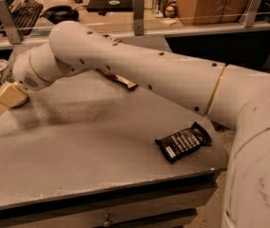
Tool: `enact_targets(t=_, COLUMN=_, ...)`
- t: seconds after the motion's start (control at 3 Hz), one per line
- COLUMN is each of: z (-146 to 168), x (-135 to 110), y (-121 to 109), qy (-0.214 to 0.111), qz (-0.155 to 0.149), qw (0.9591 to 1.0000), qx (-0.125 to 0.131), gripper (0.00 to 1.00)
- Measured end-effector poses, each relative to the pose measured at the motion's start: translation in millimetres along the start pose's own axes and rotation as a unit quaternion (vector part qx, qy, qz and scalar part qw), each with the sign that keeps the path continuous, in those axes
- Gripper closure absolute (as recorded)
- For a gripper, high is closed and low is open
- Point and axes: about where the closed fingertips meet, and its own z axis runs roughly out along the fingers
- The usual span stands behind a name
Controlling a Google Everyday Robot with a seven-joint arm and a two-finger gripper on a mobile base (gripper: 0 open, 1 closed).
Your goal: Knock 7up can over
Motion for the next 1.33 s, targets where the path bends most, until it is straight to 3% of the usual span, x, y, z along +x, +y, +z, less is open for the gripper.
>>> enact_targets(t=0.33, z=18.8, x=8.0, y=-11.6, qy=-0.014, qz=0.008, qw=0.9998, qx=0.012, gripper=0.18)
enact_targets(t=0.67, z=14.7, x=12.9, y=-29.1, qy=-0.021, qz=0.008, qw=0.9992, qx=0.033, gripper=0.49)
enact_targets(t=1.0, z=-6.1, x=15.1, y=-43.6, qy=-0.014, qz=0.003, qw=0.9989, qx=0.045, gripper=0.72)
enact_targets(t=1.33, z=-68.9, x=-0.1, y=-80.2, qy=0.025, qz=-0.023, qw=0.9973, qx=0.064, gripper=1.00)
